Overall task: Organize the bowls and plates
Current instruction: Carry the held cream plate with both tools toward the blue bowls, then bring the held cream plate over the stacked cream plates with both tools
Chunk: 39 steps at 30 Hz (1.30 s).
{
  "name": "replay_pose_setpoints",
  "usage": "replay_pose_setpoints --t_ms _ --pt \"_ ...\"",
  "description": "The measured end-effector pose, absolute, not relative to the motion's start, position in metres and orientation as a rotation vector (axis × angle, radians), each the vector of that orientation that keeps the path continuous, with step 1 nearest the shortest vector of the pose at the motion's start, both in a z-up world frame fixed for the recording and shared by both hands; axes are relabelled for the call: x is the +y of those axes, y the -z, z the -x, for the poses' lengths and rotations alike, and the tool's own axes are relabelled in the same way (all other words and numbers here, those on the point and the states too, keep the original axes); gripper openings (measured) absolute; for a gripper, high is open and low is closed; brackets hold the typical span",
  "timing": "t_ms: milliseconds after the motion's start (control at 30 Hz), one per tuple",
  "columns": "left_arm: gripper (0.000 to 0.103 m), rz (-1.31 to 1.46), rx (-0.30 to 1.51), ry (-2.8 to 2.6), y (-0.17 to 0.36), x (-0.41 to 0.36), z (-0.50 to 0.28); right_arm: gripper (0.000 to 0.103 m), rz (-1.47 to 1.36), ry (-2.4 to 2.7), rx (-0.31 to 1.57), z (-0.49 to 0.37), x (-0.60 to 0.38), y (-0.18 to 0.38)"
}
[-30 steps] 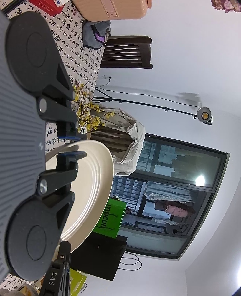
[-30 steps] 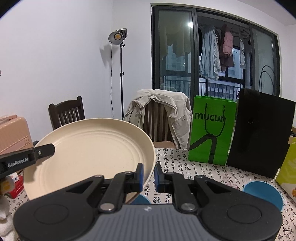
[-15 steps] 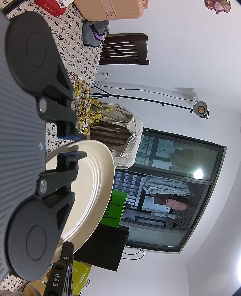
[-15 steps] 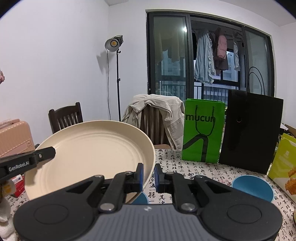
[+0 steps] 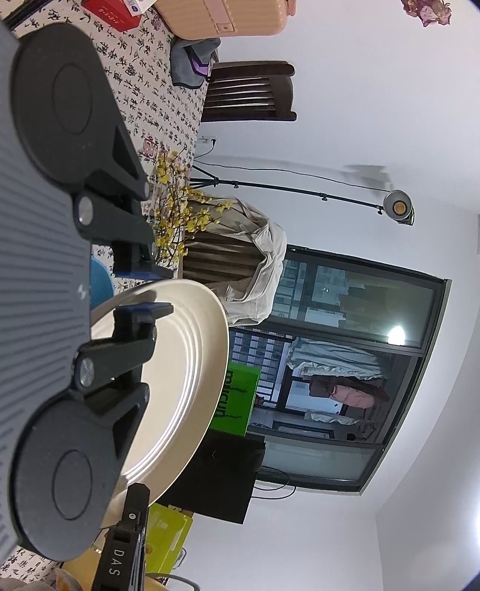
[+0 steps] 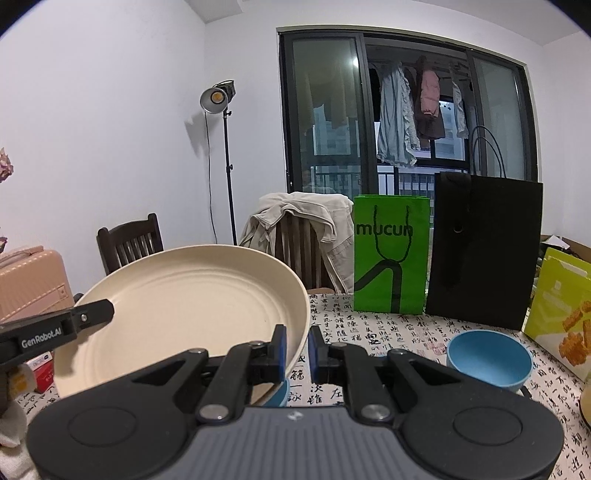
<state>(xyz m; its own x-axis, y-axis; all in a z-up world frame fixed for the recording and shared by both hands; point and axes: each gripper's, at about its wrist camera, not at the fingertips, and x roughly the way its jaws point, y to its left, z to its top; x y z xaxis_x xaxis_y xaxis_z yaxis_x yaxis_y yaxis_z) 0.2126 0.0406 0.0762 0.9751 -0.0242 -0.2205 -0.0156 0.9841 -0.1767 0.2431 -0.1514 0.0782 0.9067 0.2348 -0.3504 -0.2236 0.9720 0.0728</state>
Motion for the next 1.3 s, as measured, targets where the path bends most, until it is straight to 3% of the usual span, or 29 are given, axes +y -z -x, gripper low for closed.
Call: replay_pose_setpoints --t_ms 1300 --pt "0.013 0.157 0.29 0.121 -0.026 0.006 -0.164 0.012 -0.1 -0.171 0.344 -0.165 -0.196 -0.037"
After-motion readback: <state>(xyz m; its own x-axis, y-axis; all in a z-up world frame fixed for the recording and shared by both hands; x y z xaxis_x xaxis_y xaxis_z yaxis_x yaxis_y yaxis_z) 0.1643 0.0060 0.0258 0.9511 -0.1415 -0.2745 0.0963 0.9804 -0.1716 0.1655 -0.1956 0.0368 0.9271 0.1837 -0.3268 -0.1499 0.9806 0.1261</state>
